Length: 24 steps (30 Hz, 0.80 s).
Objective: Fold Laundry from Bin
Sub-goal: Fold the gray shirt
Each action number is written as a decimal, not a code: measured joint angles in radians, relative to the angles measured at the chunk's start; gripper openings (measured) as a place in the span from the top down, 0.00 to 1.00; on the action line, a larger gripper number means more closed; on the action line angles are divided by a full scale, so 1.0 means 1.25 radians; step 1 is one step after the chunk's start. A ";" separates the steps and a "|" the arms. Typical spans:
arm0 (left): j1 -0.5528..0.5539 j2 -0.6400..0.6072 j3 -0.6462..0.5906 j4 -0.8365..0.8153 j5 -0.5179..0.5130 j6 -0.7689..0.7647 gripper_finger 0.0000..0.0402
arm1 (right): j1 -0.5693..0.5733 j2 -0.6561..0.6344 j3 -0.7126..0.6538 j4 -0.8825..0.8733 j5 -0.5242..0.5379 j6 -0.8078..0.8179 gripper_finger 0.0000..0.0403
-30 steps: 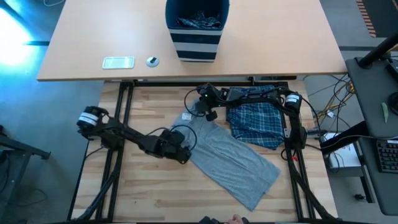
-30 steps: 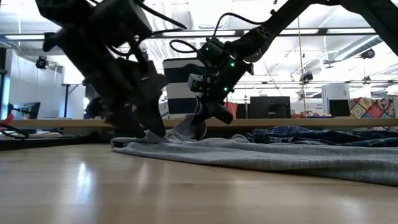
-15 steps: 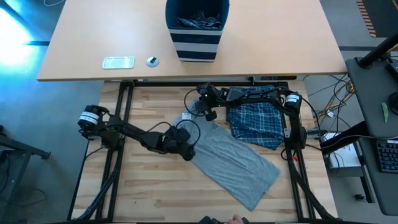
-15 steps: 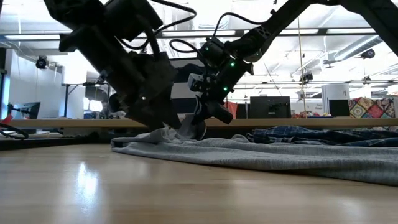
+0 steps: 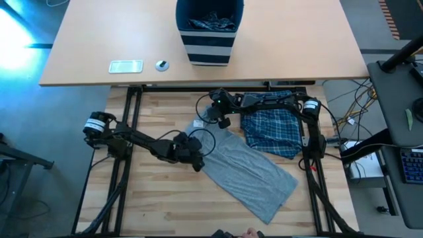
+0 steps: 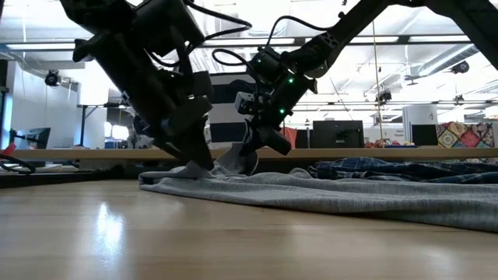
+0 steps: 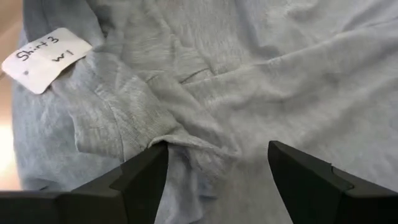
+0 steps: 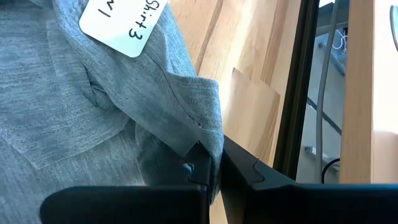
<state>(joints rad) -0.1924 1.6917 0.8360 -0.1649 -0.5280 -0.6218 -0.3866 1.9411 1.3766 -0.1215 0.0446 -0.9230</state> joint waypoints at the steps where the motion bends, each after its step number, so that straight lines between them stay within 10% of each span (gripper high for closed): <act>1: 0.001 0.000 0.000 0.012 0.002 0.000 0.37 | 0.000 0.000 0.000 0.000 0.000 0.000 0.97; 13: 0.005 0.006 0.000 -0.029 0.013 0.039 0.81 | 0.000 0.000 0.000 0.000 0.000 -0.001 0.97; 24: 0.005 0.006 0.000 -0.028 0.017 0.218 0.61 | 0.000 0.000 0.000 0.000 0.000 0.012 0.97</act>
<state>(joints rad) -0.1860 1.6993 0.8356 -0.2005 -0.5064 -0.3498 -0.3866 1.9411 1.3766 -0.1211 0.0444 -0.9078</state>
